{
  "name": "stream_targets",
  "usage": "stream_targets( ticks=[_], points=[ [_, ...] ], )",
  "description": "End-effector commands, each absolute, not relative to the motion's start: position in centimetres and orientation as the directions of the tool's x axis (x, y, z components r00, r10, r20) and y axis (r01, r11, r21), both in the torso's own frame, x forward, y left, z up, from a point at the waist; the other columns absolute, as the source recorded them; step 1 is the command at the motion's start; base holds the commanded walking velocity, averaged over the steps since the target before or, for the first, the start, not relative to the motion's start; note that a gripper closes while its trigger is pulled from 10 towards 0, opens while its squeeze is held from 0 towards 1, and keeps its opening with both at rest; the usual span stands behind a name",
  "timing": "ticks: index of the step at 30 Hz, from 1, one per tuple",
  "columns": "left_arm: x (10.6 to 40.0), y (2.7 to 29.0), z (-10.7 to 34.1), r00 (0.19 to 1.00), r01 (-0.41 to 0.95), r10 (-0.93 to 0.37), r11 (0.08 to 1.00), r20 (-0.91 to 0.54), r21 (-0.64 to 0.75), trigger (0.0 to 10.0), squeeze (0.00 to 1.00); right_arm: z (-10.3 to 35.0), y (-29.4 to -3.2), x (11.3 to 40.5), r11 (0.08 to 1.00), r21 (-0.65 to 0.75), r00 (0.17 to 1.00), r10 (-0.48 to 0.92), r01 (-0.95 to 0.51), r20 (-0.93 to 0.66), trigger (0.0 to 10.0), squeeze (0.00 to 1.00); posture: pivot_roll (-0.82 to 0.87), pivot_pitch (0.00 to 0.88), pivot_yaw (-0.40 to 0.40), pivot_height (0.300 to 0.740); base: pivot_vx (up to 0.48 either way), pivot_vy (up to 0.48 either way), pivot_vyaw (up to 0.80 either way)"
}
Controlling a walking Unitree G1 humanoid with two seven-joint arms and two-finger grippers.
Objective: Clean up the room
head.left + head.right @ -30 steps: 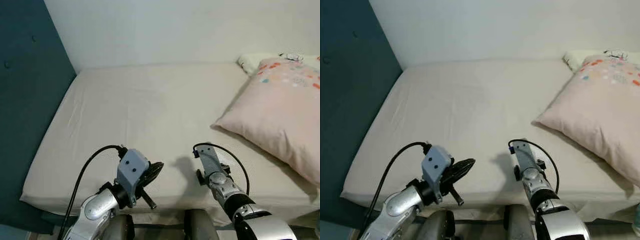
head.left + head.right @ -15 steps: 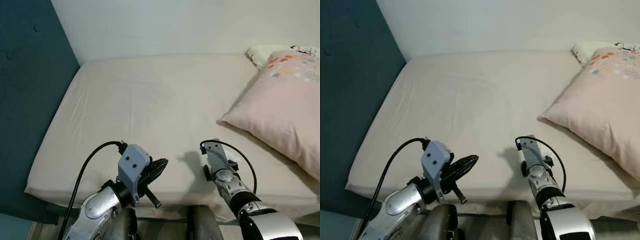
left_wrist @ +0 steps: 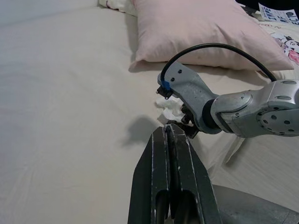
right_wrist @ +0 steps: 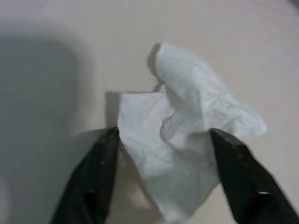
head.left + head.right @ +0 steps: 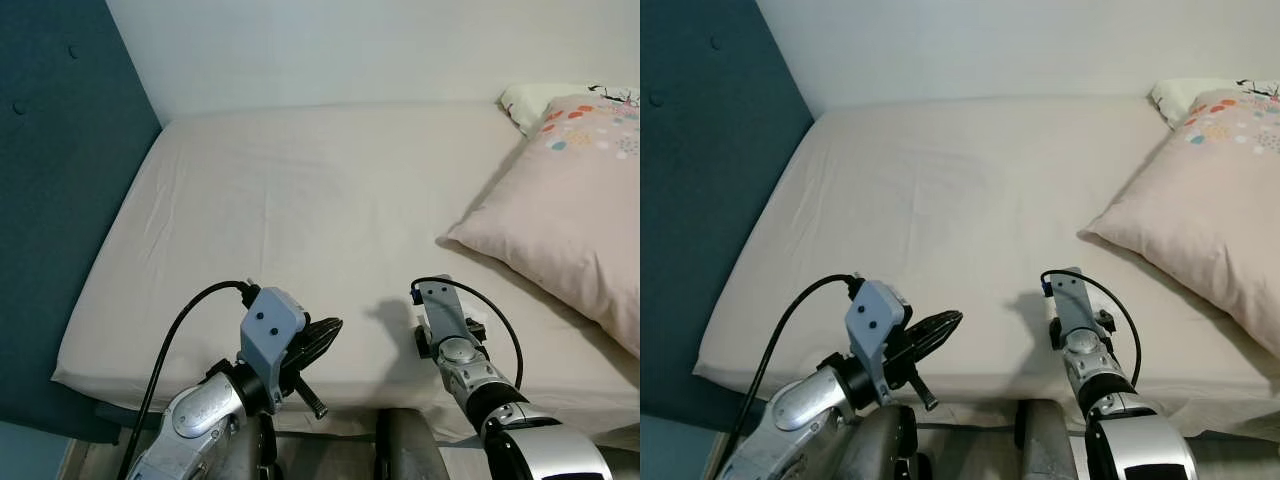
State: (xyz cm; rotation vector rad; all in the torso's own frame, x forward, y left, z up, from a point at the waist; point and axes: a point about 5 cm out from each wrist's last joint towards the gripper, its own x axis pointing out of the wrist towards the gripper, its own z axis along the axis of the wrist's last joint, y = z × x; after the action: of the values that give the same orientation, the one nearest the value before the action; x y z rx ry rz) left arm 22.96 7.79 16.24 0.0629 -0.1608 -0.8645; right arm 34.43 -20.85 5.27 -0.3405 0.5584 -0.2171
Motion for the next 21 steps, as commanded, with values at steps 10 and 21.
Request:
stream_targets(
  ticks=[10, 21],
  points=[
    [22.9, 7.8, 15.9, 0.636, 0.758, -0.766, 0.643, 0.091, 0.113, 10.0, 0.00, 4.6, -20.7, 34.0, 0.935, -0.336, 0.813, -0.282, 0.114, -0.510, 0.0, 0.00, 0.12, 0.304, 0.046, 0.623, 0.000, 0.000, 0.00],
    [23.5, 8.3, 15.3, 0.663, 0.735, -0.742, 0.671, 0.102, 0.100, 10.0, 0.00, 6.5, -17.5, 35.8, 0.966, -0.249, 0.877, -0.176, 0.067, -0.447, 0.0, 0.00, 0.04, 0.191, 0.019, 0.623, 0.000, 0.000, 0.00]
  ],
)
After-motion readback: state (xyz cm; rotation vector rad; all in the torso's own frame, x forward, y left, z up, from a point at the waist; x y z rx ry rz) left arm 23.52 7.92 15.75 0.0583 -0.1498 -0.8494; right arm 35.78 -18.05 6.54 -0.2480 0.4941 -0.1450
